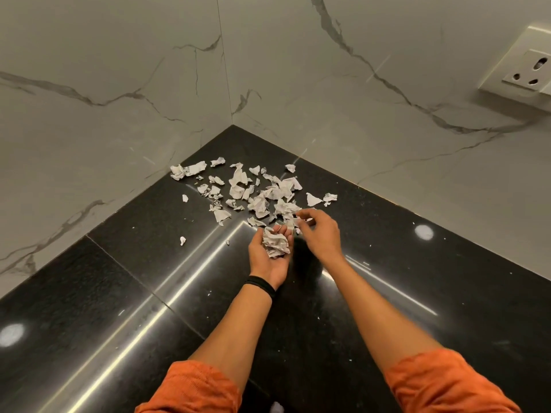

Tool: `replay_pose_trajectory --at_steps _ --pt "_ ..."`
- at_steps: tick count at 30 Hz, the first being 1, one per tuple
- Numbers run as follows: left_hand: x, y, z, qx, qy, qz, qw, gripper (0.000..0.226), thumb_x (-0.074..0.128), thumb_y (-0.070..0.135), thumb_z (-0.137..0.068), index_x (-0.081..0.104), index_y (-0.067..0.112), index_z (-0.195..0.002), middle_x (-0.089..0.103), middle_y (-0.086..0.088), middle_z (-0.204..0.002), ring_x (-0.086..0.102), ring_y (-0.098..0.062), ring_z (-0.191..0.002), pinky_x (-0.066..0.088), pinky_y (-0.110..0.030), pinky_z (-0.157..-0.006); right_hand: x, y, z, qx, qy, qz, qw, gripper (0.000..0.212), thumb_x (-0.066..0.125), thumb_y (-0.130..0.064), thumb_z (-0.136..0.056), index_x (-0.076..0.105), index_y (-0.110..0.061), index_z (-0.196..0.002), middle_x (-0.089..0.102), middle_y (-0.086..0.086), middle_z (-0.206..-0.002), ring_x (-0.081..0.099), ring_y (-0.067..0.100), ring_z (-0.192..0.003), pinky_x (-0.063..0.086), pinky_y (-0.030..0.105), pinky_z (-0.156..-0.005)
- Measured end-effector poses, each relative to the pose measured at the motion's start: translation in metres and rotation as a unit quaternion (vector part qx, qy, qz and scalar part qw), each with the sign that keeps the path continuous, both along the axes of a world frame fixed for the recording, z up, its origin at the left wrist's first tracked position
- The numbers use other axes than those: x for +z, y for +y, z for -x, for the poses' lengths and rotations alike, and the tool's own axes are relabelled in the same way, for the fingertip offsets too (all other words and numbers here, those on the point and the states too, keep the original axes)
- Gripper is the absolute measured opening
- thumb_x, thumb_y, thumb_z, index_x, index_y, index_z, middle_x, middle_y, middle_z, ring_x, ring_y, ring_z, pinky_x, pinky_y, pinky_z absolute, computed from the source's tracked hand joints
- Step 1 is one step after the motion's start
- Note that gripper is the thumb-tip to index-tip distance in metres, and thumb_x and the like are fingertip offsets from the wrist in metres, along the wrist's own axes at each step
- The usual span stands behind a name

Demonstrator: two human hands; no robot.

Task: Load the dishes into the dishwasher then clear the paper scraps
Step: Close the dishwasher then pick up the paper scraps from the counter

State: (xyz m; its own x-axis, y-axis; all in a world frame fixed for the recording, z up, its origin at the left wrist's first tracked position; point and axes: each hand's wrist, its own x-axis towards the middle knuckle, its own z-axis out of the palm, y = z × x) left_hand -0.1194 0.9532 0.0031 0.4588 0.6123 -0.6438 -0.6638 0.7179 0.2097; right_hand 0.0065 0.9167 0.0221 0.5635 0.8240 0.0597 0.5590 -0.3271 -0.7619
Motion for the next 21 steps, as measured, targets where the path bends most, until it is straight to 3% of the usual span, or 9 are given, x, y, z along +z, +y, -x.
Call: replay_pose_trajectory --at_steps 4,10,13,17,21 --pt "-0.007 0.006 0.004 0.005 0.013 0.0 1.0 0.041 0.05 0.038 -0.101 0.066 0.001 -0.11 0.071 -0.016 -0.106 0.068 -0.026 -0.097 0.054 -0.034 -0.087 -0.016 0.018 -0.014 0.057 -0.118 0.09 0.987 0.025 0.063 -0.028 -0.097 0.072 -0.024 -0.12 0.066 0.003 -0.115 0.06 0.023 -0.107 0.049 0.038 -0.091" --pt "-0.01 0.004 0.005 -0.004 0.032 -0.008 0.999 0.04 0.052 0.039 -0.101 0.066 0.002 -0.11 0.071 -0.017 -0.113 0.068 -0.027 -0.1 0.054 -0.034 -0.089 -0.031 0.002 -0.018 0.03 -0.192 0.116 0.974 0.012 0.063 -0.023 -0.094 0.074 -0.02 -0.097 0.069 0.001 -0.099 0.061 0.025 -0.097 0.05 0.038 -0.081" --pt "-0.01 0.0 0.003 -0.011 0.04 -0.011 0.999 0.04 0.053 0.039 -0.101 0.065 0.004 -0.114 0.07 -0.016 -0.112 0.067 -0.026 -0.103 0.054 -0.034 -0.09 -0.037 -0.02 -0.024 0.008 -0.13 0.095 0.987 0.01 0.064 -0.018 -0.092 0.07 -0.022 -0.099 0.07 -0.003 -0.096 0.063 0.019 -0.091 0.05 0.035 -0.078" --pt "-0.005 -0.008 -0.002 -0.018 0.049 -0.021 0.998 0.036 0.052 0.037 -0.101 0.065 0.005 -0.11 0.068 -0.015 -0.111 0.066 -0.024 -0.099 0.054 -0.033 -0.089 -0.015 -0.036 -0.024 -0.083 0.045 -0.015 0.995 0.006 0.071 -0.021 -0.091 0.073 -0.024 -0.096 0.071 -0.012 -0.089 0.066 0.003 -0.084 0.054 0.024 -0.078" --pt "-0.002 -0.015 -0.007 -0.019 0.037 -0.025 0.999 0.041 0.05 0.035 -0.102 0.062 0.002 -0.122 0.066 -0.016 -0.118 0.066 -0.024 -0.098 0.053 -0.034 -0.09 0.011 -0.031 -0.003 -0.01 0.151 -0.079 0.985 0.008 0.078 -0.017 -0.087 0.075 -0.018 -0.094 0.074 -0.008 -0.086 0.069 0.004 -0.081 0.056 0.02 -0.076"
